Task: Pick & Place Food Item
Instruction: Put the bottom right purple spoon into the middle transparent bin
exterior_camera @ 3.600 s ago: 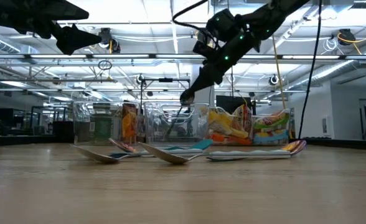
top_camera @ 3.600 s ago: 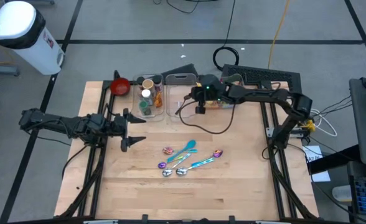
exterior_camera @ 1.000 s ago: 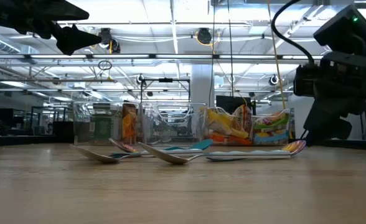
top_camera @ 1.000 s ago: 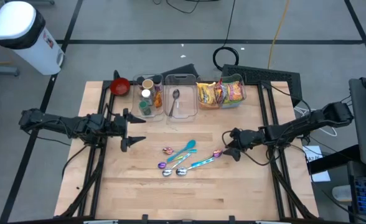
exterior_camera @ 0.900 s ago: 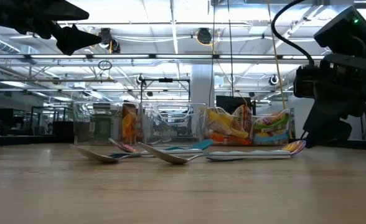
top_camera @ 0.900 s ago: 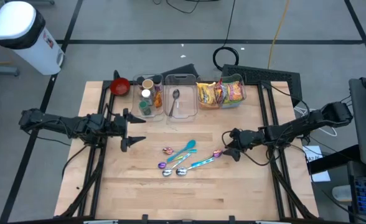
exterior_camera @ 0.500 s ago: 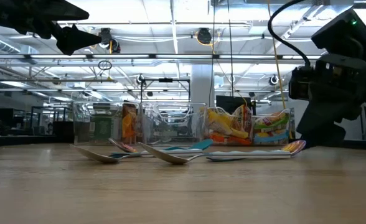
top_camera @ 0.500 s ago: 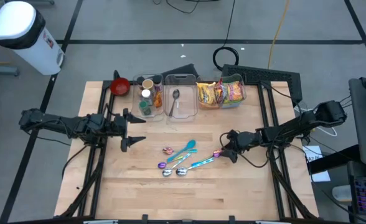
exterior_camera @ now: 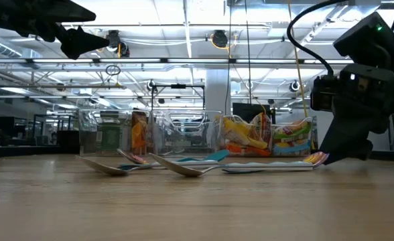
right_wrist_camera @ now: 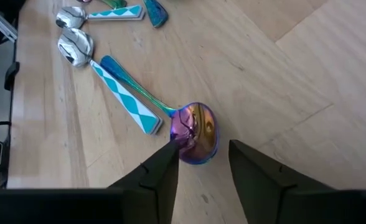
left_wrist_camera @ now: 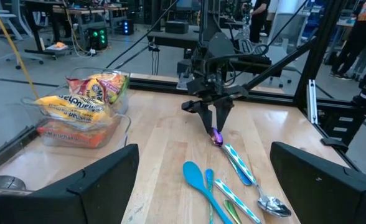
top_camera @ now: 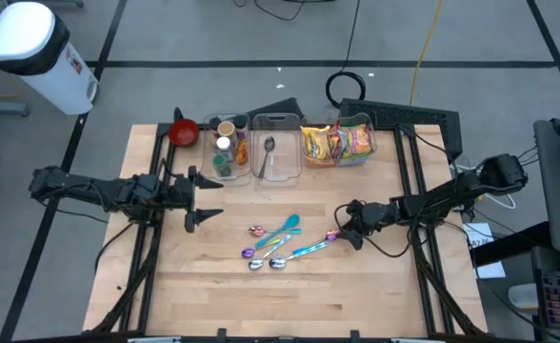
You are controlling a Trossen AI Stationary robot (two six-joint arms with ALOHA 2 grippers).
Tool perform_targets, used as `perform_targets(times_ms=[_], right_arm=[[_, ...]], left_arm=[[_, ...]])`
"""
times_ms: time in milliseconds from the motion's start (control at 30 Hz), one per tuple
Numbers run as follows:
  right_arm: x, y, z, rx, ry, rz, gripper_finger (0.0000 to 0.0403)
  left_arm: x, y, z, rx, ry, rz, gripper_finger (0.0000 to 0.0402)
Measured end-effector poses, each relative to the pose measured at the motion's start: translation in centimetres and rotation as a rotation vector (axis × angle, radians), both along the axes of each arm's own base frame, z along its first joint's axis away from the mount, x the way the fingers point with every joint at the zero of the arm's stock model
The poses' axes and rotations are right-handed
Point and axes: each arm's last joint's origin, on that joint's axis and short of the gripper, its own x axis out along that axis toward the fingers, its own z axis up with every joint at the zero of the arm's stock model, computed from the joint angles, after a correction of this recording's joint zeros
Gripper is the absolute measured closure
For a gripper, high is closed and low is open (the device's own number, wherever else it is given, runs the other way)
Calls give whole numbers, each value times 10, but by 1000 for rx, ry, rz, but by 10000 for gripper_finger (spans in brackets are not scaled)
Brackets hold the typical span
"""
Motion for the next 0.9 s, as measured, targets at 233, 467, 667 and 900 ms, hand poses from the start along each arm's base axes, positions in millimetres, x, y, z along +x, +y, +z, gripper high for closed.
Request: perform_targets(times_ms=[233,467,667,900], right_arm=[[0,0,0,-1,0,-1,295],[0,-3,0,-19,-3,-34,320],[1,-7,0,-35,-6,-45,340],[2,-12,0,-78,-13,-66,366]], left_arm=[[0,0,0,0,0,0,34],[0,0,0,0,0,0,34],[0,0,0,0,0,0,34],[0,0,0,0,0,0,34]])
